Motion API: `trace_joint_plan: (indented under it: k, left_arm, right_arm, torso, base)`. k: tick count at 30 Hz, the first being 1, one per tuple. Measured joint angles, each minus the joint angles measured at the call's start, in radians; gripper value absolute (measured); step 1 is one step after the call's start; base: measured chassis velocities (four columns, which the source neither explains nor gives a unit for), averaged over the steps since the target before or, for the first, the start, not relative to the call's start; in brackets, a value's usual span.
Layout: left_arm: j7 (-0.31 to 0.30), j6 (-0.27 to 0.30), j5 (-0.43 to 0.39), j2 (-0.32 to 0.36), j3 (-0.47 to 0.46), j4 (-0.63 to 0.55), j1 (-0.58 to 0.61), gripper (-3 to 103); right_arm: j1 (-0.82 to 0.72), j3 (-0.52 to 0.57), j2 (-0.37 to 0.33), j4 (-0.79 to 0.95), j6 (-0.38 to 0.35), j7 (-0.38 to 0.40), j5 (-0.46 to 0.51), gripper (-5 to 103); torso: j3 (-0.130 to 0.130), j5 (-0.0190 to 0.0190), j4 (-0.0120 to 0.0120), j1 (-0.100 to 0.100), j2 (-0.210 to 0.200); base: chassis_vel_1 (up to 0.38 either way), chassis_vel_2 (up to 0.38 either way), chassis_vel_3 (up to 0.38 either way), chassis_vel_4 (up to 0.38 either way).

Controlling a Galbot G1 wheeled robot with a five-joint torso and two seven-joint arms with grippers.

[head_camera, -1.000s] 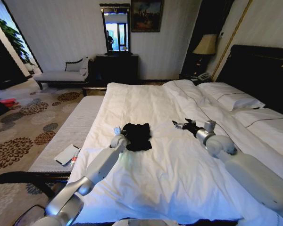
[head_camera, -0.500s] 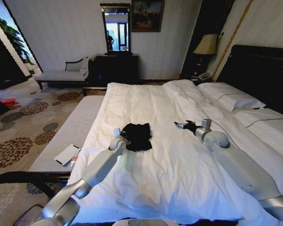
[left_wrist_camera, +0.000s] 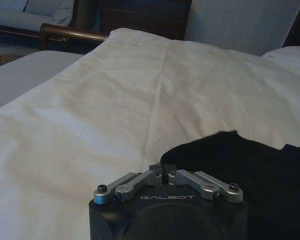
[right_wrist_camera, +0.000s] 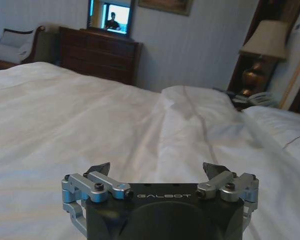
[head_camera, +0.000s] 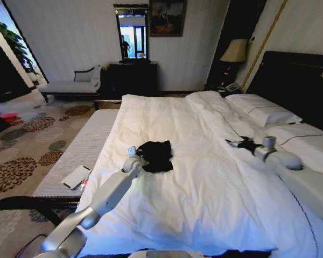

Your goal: Fold the clothes on the bed.

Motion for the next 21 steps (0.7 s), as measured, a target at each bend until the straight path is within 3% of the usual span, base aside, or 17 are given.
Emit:
trace_joint_plan:
  k: [9,12,16,17,21]
  left_arm:
    - [-0.012,0.001,-0.002,0.032,-0.002,-0.051,0.017,0]
    - [-0.017,0.002,-0.003,0.031,0.003,-0.054,0.015,0]
    - [-0.031,0.003,-0.006,0.020,0.022,-0.056,0.007,0]
    - [-0.031,0.003,-0.006,0.020,0.022,-0.056,0.007,0]
    - [-0.049,0.006,-0.012,0.005,0.040,-0.058,-0.004,0]
  right_arm:
    - [0.057,0.001,0.019,-0.015,-0.002,0.042,0.018,100]
    - [0.097,0.001,-0.012,-0.014,-0.025,0.081,0.014,100]
    - [0.208,-0.001,-0.138,-0.050,-0.075,0.156,-0.027,100]
    - [0.208,-0.001,-0.138,-0.050,-0.075,0.156,-0.027,100]
    - [0.304,-0.004,-0.267,-0.114,-0.100,0.160,-0.123,100]
  torso:
    - [0.000,-0.0001,0.0000,0.000,0.000]
    - [0.000,-0.0004,-0.0005,0.000,0.000]
    - [0.000,-0.0002,0.0000,0.000,0.000]
    - [0.000,-0.0002,0.0000,0.000,0.000]
    - [0.000,-0.0001,0.0005,0.000,0.000]
  base:
    - [0.000,0.000,0.000,0.000]
    - [0.000,0.000,0.000,0.000]
    - [0.000,0.000,0.000,0.000]
    - [0.000,0.000,0.000,0.000]
    - [0.000,0.000,0.000,0.000]
